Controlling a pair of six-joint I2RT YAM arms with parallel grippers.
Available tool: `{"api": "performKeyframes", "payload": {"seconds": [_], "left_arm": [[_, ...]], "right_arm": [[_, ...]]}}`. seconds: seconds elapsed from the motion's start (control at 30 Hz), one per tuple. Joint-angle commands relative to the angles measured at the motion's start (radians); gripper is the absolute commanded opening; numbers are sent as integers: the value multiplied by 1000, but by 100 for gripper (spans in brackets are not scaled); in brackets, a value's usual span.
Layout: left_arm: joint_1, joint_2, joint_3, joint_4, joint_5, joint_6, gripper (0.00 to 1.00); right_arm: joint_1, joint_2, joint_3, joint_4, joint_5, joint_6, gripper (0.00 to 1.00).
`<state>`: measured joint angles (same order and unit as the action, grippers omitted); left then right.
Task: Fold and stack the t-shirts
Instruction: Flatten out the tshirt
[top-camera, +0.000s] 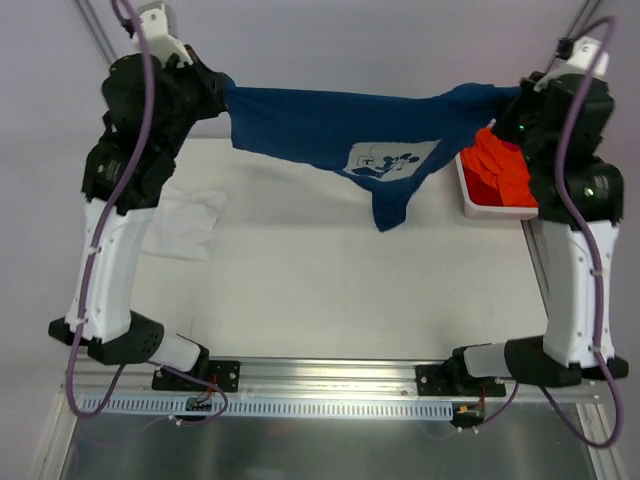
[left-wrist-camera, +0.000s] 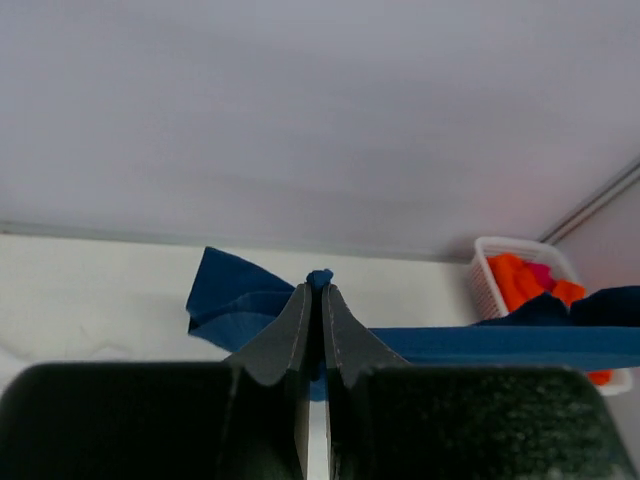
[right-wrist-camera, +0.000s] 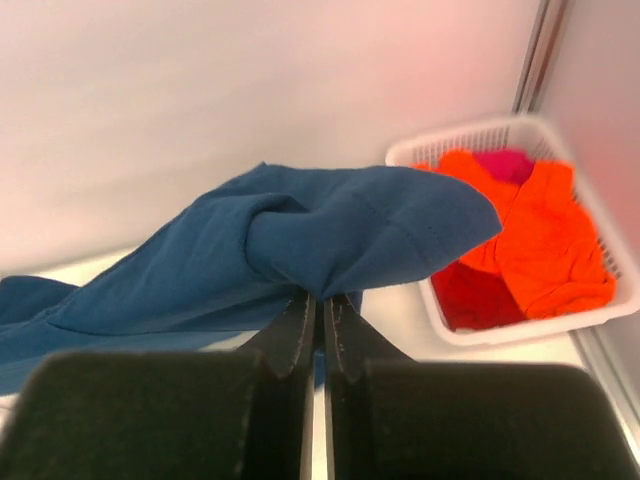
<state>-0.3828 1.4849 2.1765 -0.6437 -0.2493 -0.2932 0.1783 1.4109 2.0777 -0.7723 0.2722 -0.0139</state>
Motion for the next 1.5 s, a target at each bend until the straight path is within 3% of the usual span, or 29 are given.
{"api": "performKeyframes", "payload": {"seconds": [0.0, 0.2, 0.67, 0.83, 0.97, 1.1, 1.23, 1.37, 1.43, 1.47], "left_arm": [[-37, -63, 45, -91, -100, 54, 0], [-44, -155, 74, -123, -93, 35, 0], [-44, -360, 143, -247, 36, -12, 0], [-45, -310, 125, -252, 79, -17, 0], [-45, -189, 95, -252, 6, 6, 0], [-19, -30, 77, -251, -5, -4, 0], [97, 217, 127, -243, 54, -26, 0], [166, 484, 259, -244, 88, -38, 0], [191, 639, 324, -244, 107, -60, 0], [211, 685, 339, -244, 105, -69, 0]], "right_arm": [[-2, -140, 27, -24, 38, -61, 0], [-2, -199, 197, -119, 35, -92, 0], [-3, -389, 271, -156, -39, -47, 1], [-3, -376, 230, -124, -39, -43, 1], [-3, -340, 41, -33, -21, -55, 1], [-10, -221, -77, 45, -18, -63, 1], [-45, -8, -75, 113, -77, -46, 1], [-80, 317, 112, 84, -143, -37, 1], [-89, 556, 244, 12, -156, -37, 1], [-95, 633, 372, -14, -168, -31, 7]]}}
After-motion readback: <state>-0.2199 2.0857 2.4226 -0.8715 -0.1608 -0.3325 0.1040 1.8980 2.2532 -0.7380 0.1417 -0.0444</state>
